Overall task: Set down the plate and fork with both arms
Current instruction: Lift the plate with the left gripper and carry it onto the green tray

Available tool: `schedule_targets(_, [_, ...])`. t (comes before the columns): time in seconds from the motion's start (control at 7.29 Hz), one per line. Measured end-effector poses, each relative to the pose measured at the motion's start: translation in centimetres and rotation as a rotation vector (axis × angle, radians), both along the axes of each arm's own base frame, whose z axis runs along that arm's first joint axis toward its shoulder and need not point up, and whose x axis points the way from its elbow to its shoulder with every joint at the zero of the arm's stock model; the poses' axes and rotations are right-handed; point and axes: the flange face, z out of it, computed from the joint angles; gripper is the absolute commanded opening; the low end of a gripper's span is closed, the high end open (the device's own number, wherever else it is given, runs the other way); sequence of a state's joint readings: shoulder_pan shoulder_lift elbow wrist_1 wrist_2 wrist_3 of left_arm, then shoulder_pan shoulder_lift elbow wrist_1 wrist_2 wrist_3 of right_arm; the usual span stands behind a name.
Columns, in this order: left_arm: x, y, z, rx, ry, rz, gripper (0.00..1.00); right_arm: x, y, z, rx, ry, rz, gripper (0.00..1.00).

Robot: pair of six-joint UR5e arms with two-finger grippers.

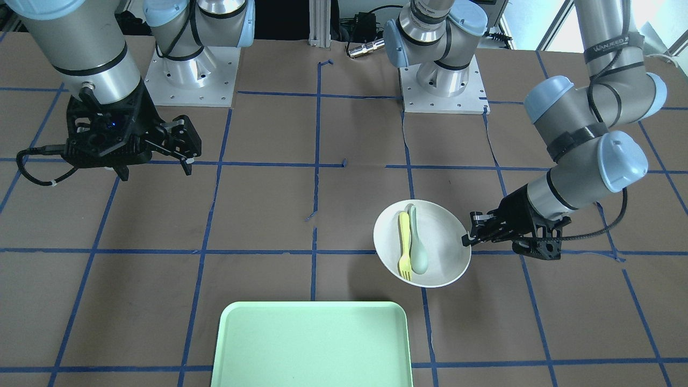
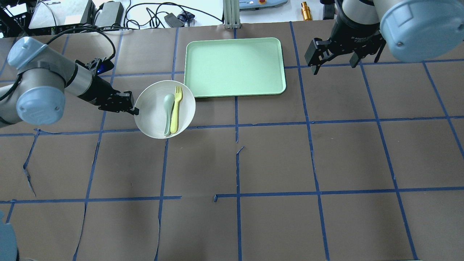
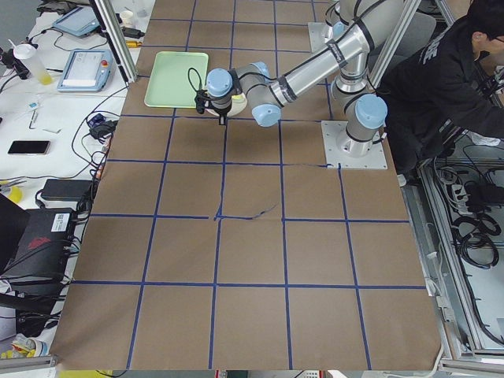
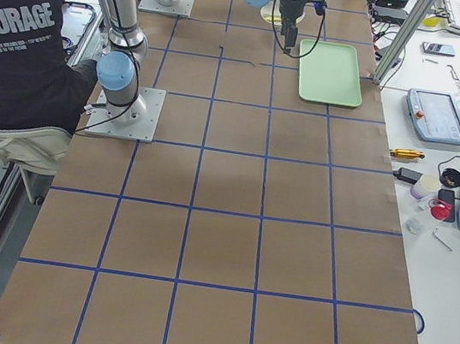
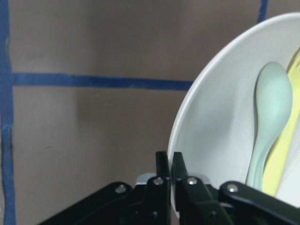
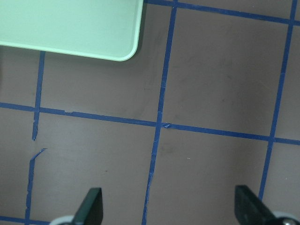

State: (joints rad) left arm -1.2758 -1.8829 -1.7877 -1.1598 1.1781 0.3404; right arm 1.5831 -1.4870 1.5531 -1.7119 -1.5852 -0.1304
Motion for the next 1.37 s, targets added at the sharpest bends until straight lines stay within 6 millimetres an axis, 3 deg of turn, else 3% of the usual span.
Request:
schedule_targets(0.27, [-3.1,-6.7,1.1,0.041,0.001,-0.066,0.00,0.0,-0.1,-0.1,0.001,-0.001,0.000,1.00])
schedule_targets(0.82, [-11.0,-16.7,-0.3,0.019,-0.074,-0.113,0.00,0.0,0.0,0.0,0.000,-0.001,0.000,1.00])
schedule_targets(1.1, [-14.2,-20.5,-1.9,0.008,-0.081,-0.070,0.00,0.1,0.0,0.1,-0.001,-0.001,0.001,1.00])
schedule_targets(1.37, [-18.2,-22.7,-4.5,0.008,-0.085,-0.054,0.00,0.1,0.1,0.0,-0.001,0.000,0.002,1.00])
